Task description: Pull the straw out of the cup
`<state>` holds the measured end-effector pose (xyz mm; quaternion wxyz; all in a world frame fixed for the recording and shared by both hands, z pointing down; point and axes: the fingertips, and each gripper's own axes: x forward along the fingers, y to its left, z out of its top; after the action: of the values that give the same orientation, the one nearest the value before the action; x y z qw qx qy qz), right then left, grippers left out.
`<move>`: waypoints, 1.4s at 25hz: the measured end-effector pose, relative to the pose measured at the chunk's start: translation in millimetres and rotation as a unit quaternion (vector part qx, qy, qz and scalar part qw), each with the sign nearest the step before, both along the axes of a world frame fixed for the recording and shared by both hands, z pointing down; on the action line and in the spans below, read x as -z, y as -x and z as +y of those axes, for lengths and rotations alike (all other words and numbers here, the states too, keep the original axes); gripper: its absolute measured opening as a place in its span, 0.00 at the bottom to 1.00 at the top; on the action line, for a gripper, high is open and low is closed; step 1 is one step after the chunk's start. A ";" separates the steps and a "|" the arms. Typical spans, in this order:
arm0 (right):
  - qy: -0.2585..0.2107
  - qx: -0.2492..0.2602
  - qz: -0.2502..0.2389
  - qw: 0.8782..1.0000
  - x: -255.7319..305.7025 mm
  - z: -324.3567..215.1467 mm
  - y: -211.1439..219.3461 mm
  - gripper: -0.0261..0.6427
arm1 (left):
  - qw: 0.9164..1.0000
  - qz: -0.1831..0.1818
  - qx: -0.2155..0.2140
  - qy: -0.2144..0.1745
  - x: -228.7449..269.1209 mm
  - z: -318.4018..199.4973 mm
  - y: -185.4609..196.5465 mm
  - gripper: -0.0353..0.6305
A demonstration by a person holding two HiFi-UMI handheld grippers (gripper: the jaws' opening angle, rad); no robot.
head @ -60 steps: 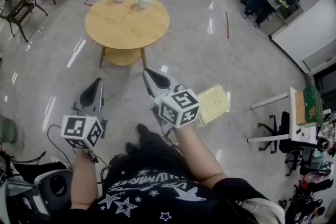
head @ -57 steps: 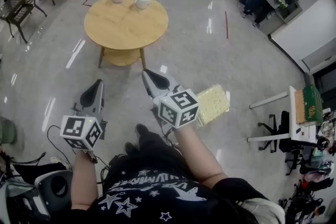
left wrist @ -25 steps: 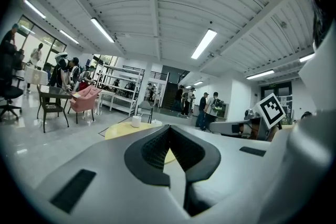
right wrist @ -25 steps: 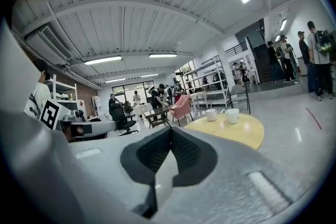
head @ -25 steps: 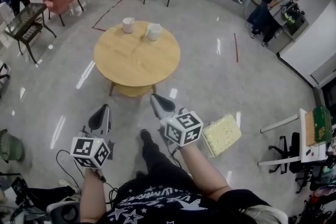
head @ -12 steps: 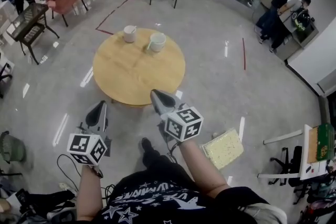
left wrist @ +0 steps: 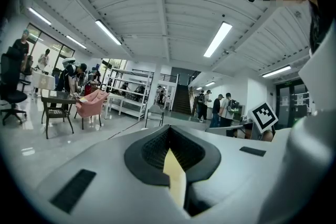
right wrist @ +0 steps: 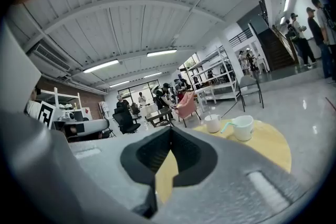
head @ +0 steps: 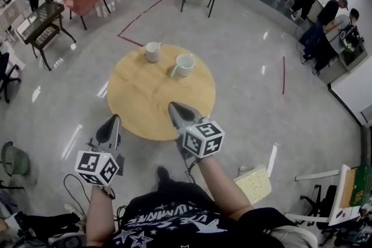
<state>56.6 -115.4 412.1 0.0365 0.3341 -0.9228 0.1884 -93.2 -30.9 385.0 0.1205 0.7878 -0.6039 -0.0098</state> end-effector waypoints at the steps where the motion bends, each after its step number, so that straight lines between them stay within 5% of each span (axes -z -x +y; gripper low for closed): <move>1: -0.002 0.009 -0.001 1.000 0.8 -7.5 2.0 0.04 | 1.000 -0.001 0.004 -0.001 -0.2 -8.5 0.2 0.06; 20: -0.008 0.042 0.004 0.999 -15.4 -72.7 20.9 0.04 | 0.999 -0.011 0.028 0.027 -19.8 -94.8 8.1 0.06; 35: 0.018 -0.054 0.035 0.998 -41.8 -163.7 73.5 0.04 | 0.999 0.004 -0.017 0.045 -50.0 -188.9 71.2 0.06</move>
<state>-16.9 -279.1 453.9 0.0648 0.3892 -0.8980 0.1946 -164.4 -219.8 435.0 0.1581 0.7916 -0.5901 0.0166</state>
